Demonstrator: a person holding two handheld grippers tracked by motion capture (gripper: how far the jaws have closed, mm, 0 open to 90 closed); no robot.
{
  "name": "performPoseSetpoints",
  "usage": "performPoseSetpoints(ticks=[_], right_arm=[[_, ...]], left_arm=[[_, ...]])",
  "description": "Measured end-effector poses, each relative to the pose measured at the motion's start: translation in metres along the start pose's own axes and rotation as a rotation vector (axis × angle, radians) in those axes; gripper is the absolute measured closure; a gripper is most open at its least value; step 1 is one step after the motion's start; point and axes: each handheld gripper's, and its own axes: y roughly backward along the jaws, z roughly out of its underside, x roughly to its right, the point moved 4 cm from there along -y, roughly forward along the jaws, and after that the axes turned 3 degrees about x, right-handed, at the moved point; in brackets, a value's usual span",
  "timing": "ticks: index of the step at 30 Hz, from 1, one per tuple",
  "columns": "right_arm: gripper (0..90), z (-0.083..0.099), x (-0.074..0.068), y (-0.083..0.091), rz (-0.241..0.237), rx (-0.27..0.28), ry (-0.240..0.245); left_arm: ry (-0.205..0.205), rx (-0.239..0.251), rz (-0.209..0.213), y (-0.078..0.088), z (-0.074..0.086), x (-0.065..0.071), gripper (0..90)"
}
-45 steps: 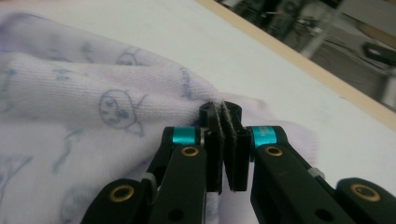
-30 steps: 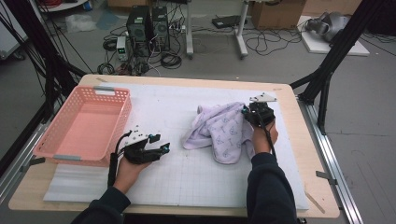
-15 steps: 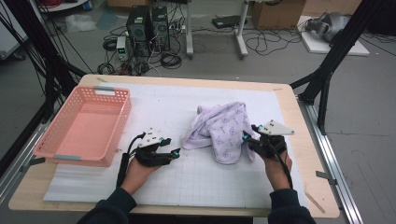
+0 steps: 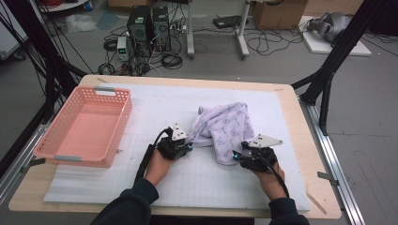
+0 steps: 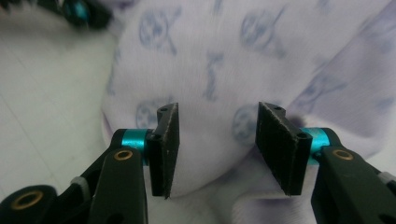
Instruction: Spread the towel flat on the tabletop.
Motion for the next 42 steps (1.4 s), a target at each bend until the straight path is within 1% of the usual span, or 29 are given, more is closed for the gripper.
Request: performPoseSetpoints(ticks=[2,3,4,5,7,8,9,10,11,13,16,18,21,25,26,27,28,31,33,34,35,36,37,38,39,40,42], right_arm=[[50.7,0.006,-0.002,-0.008,0.008,-0.049,0.008],[51.5,0.008,-0.002,-0.011,0.014,-0.076,0.019],[54.4,0.010,-0.001,-0.012,0.014,-0.090,0.014],[60.5,0.011,0.000,-0.012,-0.010,-0.087,-0.014],[78.7,0.012,-0.001,-0.011,-0.072,-0.090,-0.045],[81.6,0.011,-0.002,-0.010,-0.090,-0.092,-0.039],[82.7,0.011,-0.003,-0.009,-0.097,-0.104,-0.025],[83.2,0.010,-0.002,-0.008,-0.105,-0.118,-0.013],[83.3,0.009,-0.001,-0.007,-0.108,-0.128,-0.015],[83.4,0.009,0.003,-0.003,-0.112,-0.121,-0.027],[83.4,0.007,0.013,0.005,-0.103,-0.098,-0.051],[83.4,0.004,0.020,0.008,-0.090,-0.085,-0.060],[83.3,-0.005,0.033,0.010,-0.050,-0.058,-0.062],[83.2,-0.019,0.055,0.006,0.059,-0.022,-0.055],[83.2,-0.022,0.061,0.004,0.093,-0.017,-0.042],[83.1,-0.024,0.066,0.002,0.126,-0.007,-0.043],[83.2,-0.026,0.071,0.000,0.158,0.006,-0.044],[83.2,-0.026,0.085,-0.007,0.227,0.003,-0.058],[83.2,-0.025,0.091,-0.013,0.260,-0.005,-0.066],[83.2,-0.024,0.093,-0.016,0.268,-0.011,-0.072],[83.2,-0.023,0.095,-0.020,0.269,-0.020,-0.077],[83.1,-0.022,0.096,-0.022,0.274,-0.030,-0.082],[83.0,-0.021,0.096,-0.024,0.276,-0.037,-0.090],[82.8,-0.020,0.096,-0.025,0.273,-0.038,-0.094],[82.1,-0.019,0.096,-0.025,0.267,-0.038,-0.103],[80.8,-0.020,0.095,-0.024,0.258,-0.036,-0.109],[71.3,-0.020,0.095,-0.021,0.246,-0.031,-0.115]], left_arm=[[0.019,-0.001,0.028,0.007,0.002,-0.004,83.7],[0.026,0.002,0.033,0.013,0.003,-0.007,83.9],[0.037,0.015,0.034,0.020,0.003,-0.011,84.0],[0.052,0.035,0.039,0.028,0.004,-0.016,84.0],[0.088,0.080,0.061,0.049,0.006,-0.028,84.1],[0.117,0.107,0.066,0.060,0.007,-0.035,84.2],[0.159,0.135,0.063,0.070,0.008,-0.041,84.2],[0.182,0.150,0.059,0.081,0.009,-0.049,84.2],[0.201,0.169,0.051,0.090,0.010,-0.056,84.2],[0.215,0.183,0.017,0.105,0.012,-0.068,84.2],[0.236,0.199,-0.006,0.117,0.016,-0.083,84.2],[0.249,0.205,-0.011,0.117,0.015,-0.088,84.2],[0.226,0.209,-0.038,0.106,0.007,-0.090,84.2],[0.209,0.239,-0.094,0.083,-0.005,-0.093,84.3],[0.208,0.249,-0.106,0.076,-0.008,-0.094,84.3],[0.198,0.255,-0.119,0.070,-0.011,-0.094,84.4],[0.198,0.276,-0.129,0.064,-0.013,-0.093,84.3],[0.196,0.263,-0.161,0.047,-0.019,-0.094,84.3],[0.201,0.254,-0.175,0.038,-0.022,-0.094,83.9],[0.206,0.247,-0.179,0.034,-0.022,-0.094,83.1],[0.218,0.239,-0.181,0.031,-0.022,-0.094,80.7],[0.256,0.238,-0.182,0.029,-0.021,-0.094,69.3],[0.297,0.228,-0.174,0.029,-0.021,-0.094,55.4],[0.316,0.220,-0.153,0.030,-0.020,-0.093,45.8],[0.303,0.216,-0.142,0.033,-0.020,-0.092,43.2],[0.278,0.219,-0.142,0.038,-0.021,-0.089,41.4],[0.240,0.250,-0.126,0.047,-0.022,-0.081,39.4]])
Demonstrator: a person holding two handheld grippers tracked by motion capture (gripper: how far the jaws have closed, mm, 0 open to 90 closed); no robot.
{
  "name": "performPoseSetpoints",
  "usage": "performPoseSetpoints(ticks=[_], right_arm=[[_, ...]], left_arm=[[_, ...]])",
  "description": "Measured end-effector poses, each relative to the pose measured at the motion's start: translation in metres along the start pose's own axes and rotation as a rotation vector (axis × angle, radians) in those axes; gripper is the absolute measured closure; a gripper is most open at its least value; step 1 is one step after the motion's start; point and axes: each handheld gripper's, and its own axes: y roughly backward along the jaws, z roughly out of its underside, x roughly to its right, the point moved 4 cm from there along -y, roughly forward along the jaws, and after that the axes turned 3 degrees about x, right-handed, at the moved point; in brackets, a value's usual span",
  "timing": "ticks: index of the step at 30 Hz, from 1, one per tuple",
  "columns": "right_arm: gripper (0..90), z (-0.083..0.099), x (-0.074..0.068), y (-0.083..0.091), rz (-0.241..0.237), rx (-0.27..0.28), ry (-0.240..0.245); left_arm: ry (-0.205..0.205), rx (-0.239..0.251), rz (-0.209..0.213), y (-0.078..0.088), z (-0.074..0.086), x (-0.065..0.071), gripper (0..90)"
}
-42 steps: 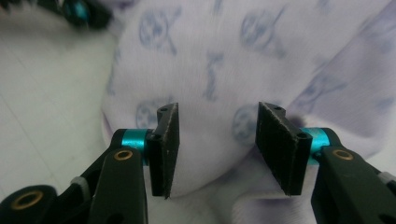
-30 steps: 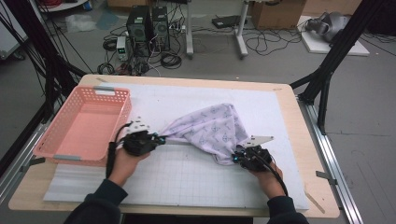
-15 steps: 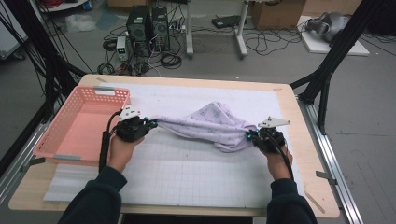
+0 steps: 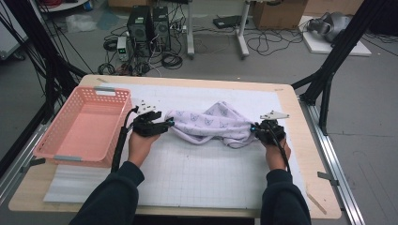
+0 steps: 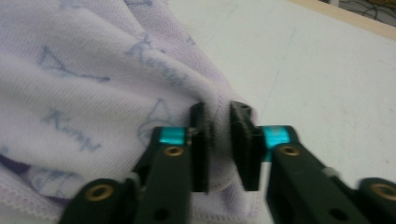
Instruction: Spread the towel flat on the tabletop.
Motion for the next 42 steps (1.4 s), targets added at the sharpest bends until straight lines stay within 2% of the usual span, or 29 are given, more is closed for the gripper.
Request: performPoseSetpoints(ticks=[3,5,7,10,12,16,20,22,24,25,27,29,30,32,34,37,39,41,42], right_arm=[[64.2,-0.002,-0.002,0.010,-0.034,0.027,-0.030],[63.6,-0.004,-0.005,0.019,-0.050,0.048,-0.015],[63.4,-0.004,-0.010,0.028,-0.064,0.068,0.004],[62.8,-0.002,-0.019,0.042,-0.085,0.099,0.035],[62.8,0.001,-0.027,0.049,-0.106,0.111,0.056],[63.0,0.005,-0.040,0.061,-0.158,0.149,0.076],[63.0,0.010,-0.057,0.061,-0.251,0.139,0.103],[63.7,0.011,-0.065,0.058,-0.296,0.114,0.134],[63.6,0.010,-0.071,0.054,-0.326,0.100,0.145],[63.6,0.010,-0.074,0.052,-0.340,0.094,0.149],[63.1,0.011,-0.080,0.048,-0.377,0.077,0.160],[60.8,0.012,-0.086,0.042,-0.404,0.050,0.187],[58.0,0.013,-0.089,0.039,-0.401,0.030,0.200],[54.5,0.014,-0.091,0.029,-0.365,0.005,0.229],[55.6,0.015,-0.090,0.017,-0.315,-0.032,0.260],[66.7,0.018,-0.087,0.005,-0.296,-0.067,0.282],[78.1,0.015,-0.086,0.006,-0.315,-0.064,0.270],[81.2,0.014,-0.091,0.011,-0.382,-0.090,0.272],[81.5,0.015,-0.097,0.014,-0.430,-0.104,0.294]], left_arm=[[-0.072,-0.004,0.056,0.014,-0.001,0.016,39.4],[-0.107,0.007,0.121,0.021,0.001,0.029,42.6],[-0.147,-0.024,0.191,0.023,0.007,0.046,46.5],[-0.173,-0.055,0.262,0.020,0.016,0.063,50.1],[-0.200,-0.089,0.284,0.012,0.023,0.072,49.9],[-0.233,-0.133,0.263,-0.008,0.032,0.082,41.9],[-0.232,-0.198,0.201,-0.032,0.040,0.081,34.8],[-0.207,-0.220,0.159,-0.041,0.045,0.079,35.2],[-0.175,-0.225,0.134,-0.046,0.045,0.076,39.2],[-0.172,-0.221,0.135,-0.046,0.044,0.076,45.0],[-0.183,-0.230,0.149,-0.046,0.044,0.075,59.7],[-0.166,-0.235,0.176,-0.043,0.043,0.072,74.7],[-0.157,-0.240,0.188,-0.041,0.042,0.070,77.1],[-0.137,-0.251,0.213,-0.036,0.041,0.067,78.7],[-0.132,-0.245,0.239,-0.027,0.037,0.065,78.9],[-0.123,-0.219,0.296,-0.010,0.029,0.062,79.0],[-0.103,-0.209,0.343,0.002,0.025,0.060,78.9],[-0.081,-0.191,0.361,0.015,0.021,0.055,78.9],[-0.072,-0.181,0.364,0.021,0.019,0.051,79.0]])
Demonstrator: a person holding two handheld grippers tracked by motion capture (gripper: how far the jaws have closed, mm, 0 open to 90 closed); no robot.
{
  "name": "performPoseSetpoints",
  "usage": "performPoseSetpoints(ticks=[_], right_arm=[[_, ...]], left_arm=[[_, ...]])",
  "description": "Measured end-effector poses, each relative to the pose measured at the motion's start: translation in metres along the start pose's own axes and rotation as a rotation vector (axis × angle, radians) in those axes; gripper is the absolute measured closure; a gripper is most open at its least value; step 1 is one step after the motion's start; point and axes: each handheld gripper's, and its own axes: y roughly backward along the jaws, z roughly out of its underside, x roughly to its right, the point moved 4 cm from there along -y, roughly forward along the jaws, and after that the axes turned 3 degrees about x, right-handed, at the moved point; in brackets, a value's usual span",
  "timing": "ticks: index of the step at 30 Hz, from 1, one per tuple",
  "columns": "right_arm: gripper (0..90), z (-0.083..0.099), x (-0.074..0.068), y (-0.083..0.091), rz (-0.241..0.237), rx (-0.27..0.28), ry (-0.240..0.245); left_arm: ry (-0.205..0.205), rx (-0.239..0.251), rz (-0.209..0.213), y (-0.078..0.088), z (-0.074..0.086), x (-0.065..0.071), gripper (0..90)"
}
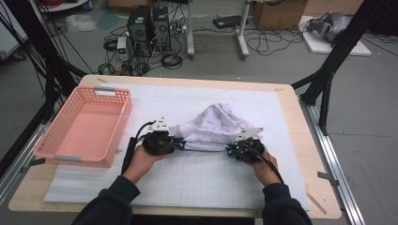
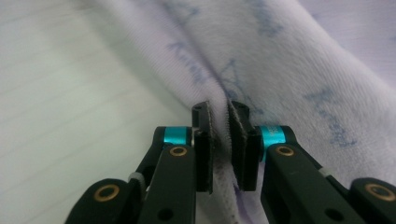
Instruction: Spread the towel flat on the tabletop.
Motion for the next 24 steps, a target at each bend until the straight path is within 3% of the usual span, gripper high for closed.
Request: performPoseSetpoints(ticks=[2,5,7,8,12,17,19,22,24], right_arm=[[81.6,-0.002,-0.015,0.002,-0.086,-0.019,0.022],[81.7,-0.007,-0.036,0.008,-0.251,0.005,0.022],[81.5,-0.013,-0.046,0.012,-0.320,0.049,0.041],[81.4,-0.016,-0.049,0.013,-0.326,0.079,0.059],[81.0,-0.026,-0.043,0.016,-0.291,0.142,0.033],[79.3,-0.030,-0.021,0.018,-0.224,0.199,-0.051],[79.8,-0.032,-0.009,0.018,-0.168,0.232,-0.091],[80.4,-0.033,0.006,0.016,-0.083,0.233,-0.117],[80.6,-0.034,0.015,0.013,-0.014,0.220,-0.129]], left_arm=[[0.021,0.023,0.005,0.015,0.000,-0.003,79.1],[0.046,0.044,-0.009,0.033,0.000,-0.010,79.0],[0.061,0.060,-0.035,0.039,0.000,-0.015,79.0],[0.063,0.067,-0.055,0.039,-0.001,-0.018,79.0],[0.057,0.102,-0.130,0.028,-0.005,-0.027,79.1],[0.075,0.141,-0.218,0.006,-0.011,-0.038,78.4],[0.070,0.139,-0.250,-0.005,-0.014,-0.043,78.3],[0.071,0.132,-0.296,-0.022,-0.017,-0.047,77.5],[0.065,0.130,-0.339,-0.030,-0.018,-0.048,72.1]])
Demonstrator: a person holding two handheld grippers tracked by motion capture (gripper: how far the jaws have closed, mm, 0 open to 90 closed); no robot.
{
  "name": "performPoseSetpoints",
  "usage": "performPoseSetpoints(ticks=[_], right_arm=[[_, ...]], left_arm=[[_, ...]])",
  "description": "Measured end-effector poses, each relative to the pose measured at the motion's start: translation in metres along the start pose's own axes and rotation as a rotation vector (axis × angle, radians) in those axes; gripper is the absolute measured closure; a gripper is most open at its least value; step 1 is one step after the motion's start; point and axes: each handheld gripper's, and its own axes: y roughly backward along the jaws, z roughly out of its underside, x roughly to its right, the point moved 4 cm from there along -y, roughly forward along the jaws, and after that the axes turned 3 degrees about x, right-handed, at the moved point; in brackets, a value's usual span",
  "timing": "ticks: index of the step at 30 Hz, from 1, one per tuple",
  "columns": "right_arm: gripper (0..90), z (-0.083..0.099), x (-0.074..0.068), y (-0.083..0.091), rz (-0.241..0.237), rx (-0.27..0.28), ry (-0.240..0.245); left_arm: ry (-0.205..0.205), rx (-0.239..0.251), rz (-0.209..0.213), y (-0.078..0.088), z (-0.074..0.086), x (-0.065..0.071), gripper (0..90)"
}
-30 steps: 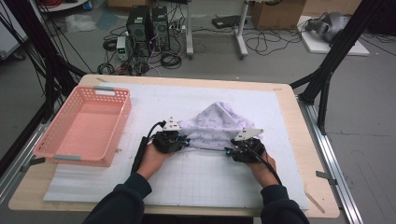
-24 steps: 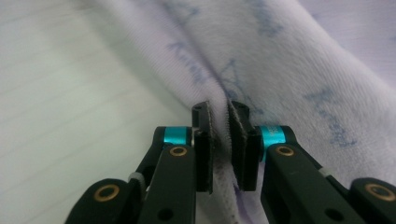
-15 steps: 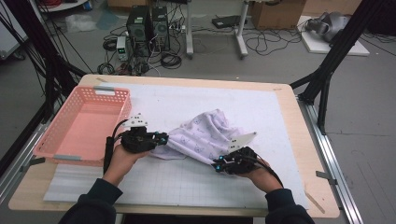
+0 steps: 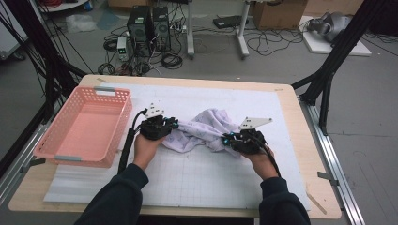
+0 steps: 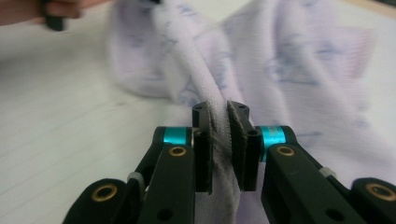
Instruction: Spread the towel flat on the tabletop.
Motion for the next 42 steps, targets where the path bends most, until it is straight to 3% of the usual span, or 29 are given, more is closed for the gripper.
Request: performPoseSetpoints(ticks=[2,4,5,9,14,20,23,25,28,34,36,37,38,39,42], right_arm=[[80.6,-0.002,0.009,-0.003,0.069,-0.009,-0.010],[80.6,-0.003,0.018,-0.004,0.121,-0.007,-0.022],[80.7,-0.003,0.023,-0.005,0.137,-0.002,-0.035],[80.7,-0.002,0.033,-0.005,0.160,0.005,-0.075],[80.7,-0.001,0.034,-0.007,0.164,0.002,-0.074],[80.7,-0.004,0.035,-0.008,0.175,-0.005,-0.064],[80.6,-0.003,0.034,-0.008,0.172,-0.007,-0.071],[80.7,-0.004,0.034,-0.008,0.174,-0.005,-0.068],[80.7,-0.003,0.034,-0.008,0.171,-0.007,-0.067],[80.4,-0.003,0.034,-0.008,0.165,-0.004,-0.078],[80.4,-0.003,0.034,-0.008,0.165,-0.002,-0.076],[80.3,-0.003,0.034,-0.007,0.166,-0.005,-0.081],[80.3,-0.003,0.034,-0.007,0.165,-0.006,-0.080],[80.3,-0.003,0.034,-0.006,0.163,-0.007,-0.081],[80.3,-0.003,0.032,-0.001,0.161,-0.002,-0.076]], left_arm=[[0.024,0.010,-0.033,-0.003,-0.001,0.002,59.2],[0.057,0.008,-0.031,-0.002,-0.002,0.003,46.0],[0.054,0.004,-0.023,0.000,-0.002,0.004,42.7],[-0.015,0.009,-0.012,0.014,-0.007,0.008,38.8],[-0.099,0.033,0.018,0.033,-0.010,0.020,39.5],[-0.172,0.040,0.151,0.038,-0.006,0.053,44.7],[-0.202,-0.020,0.241,0.026,0.006,0.069,45.9],[-0.218,-0.062,0.274,0.016,0.014,0.078,47.3],[-0.237,-0.129,0.279,-0.002,0.024,0.085,47.5],[-0.250,-0.212,0.196,-0.026,0.039,0.080,49.0],[-0.272,-0.217,0.203,-0.024,0.039,0.081,60.4],[-0.313,-0.218,0.191,-0.022,0.038,0.080,79.1],[-0.303,-0.217,0.200,-0.019,0.037,0.079,84.7],[-0.269,-0.210,0.227,-0.015,0.035,0.078,85.1],[-0.231,-0.157,0.269,0.005,0.026,0.070,85.5]])
